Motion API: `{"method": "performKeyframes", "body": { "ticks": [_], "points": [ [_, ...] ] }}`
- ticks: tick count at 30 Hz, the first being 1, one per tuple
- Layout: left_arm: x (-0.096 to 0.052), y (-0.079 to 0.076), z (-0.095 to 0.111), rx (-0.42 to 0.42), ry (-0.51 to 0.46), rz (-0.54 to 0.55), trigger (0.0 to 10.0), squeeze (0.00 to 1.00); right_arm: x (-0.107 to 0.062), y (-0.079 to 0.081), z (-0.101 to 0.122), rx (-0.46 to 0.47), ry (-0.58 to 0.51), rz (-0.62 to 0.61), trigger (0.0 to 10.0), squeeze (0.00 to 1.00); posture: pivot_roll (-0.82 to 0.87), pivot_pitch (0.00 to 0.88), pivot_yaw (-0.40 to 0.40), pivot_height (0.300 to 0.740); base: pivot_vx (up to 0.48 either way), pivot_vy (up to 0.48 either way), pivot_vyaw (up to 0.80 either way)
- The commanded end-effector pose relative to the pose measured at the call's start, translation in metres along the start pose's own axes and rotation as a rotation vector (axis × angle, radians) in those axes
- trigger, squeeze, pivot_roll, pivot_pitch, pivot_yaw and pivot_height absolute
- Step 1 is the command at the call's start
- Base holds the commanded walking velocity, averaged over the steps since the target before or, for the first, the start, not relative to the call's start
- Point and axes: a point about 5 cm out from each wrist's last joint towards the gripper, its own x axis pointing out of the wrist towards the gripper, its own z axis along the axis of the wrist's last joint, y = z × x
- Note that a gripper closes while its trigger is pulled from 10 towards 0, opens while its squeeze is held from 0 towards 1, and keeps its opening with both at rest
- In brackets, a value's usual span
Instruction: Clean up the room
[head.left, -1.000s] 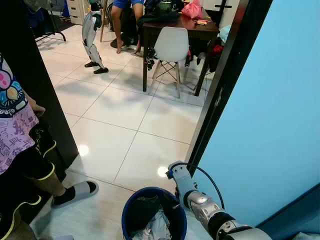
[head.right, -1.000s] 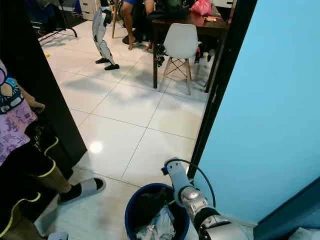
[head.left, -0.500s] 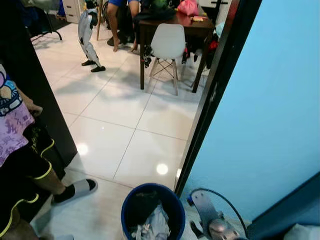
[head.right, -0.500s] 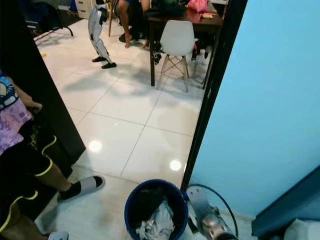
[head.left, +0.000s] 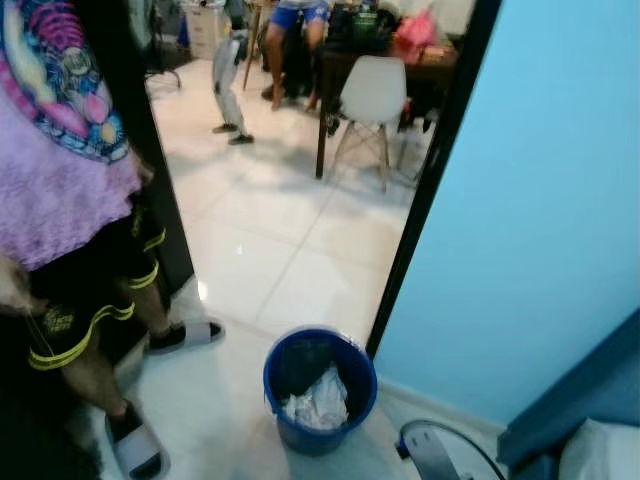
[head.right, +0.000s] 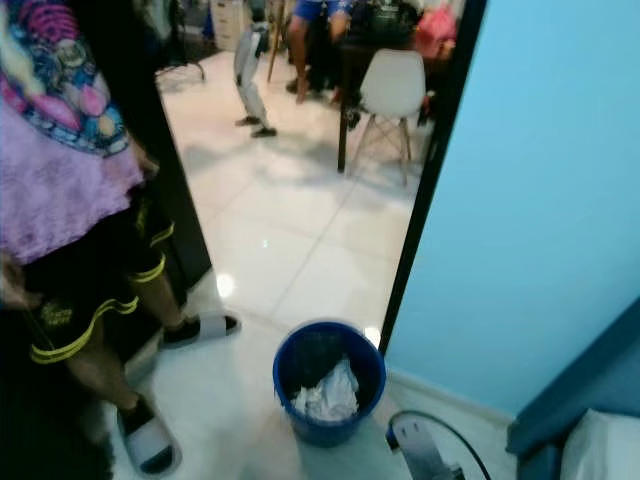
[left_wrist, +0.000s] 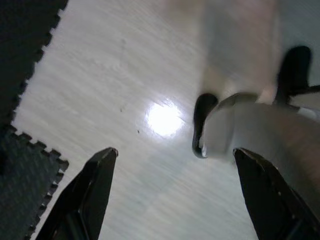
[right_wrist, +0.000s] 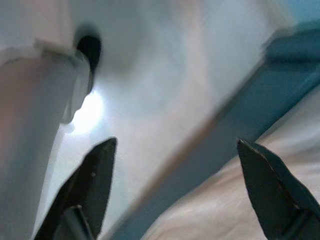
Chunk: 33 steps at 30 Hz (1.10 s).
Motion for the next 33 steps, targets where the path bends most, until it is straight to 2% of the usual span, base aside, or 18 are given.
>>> {"method": "performKeyframes", "body": {
  "ticks": [1, 16, 23, 33],
  "points": [
    [0.000, -0.001, 0.000, 0.011, 0.000, -0.007, 10.0, 0.00, 0.000, -0.002, 0.000, -0.007, -0.001, -0.013, 10.0, 0.00, 0.04, 0.082, -0.083, 0.740, -0.480, 0.000, -0.76],
    [0.000, -0.003, -0.001, 0.010, 0.002, -0.015, 10.0, 0.00, 0.000, 0.001, 0.004, -0.022, -0.006, -0.028, 10.0, 0.00, 0.03, 0.082, -0.087, 0.740, -0.475, 0.000, -0.76],
    [0.000, -0.003, 0.001, 0.008, -0.013, -0.020, 10.0, 0.00, 0.000, 0.000, -0.010, -0.022, 0.014, -0.038, 10.0, 0.00, 0.04, 0.086, -0.085, 0.740, 0.000, 0.000, -0.76],
    [0.000, -0.003, 0.004, 0.036, -0.027, -0.027, 10.0, 0.00, -0.001, -0.008, -0.013, -0.008, 0.019, -0.058, 10.0, 0.00, 0.03, 0.083, -0.082, 0.740, 0.000, 0.000, -0.76]
  ]
}}
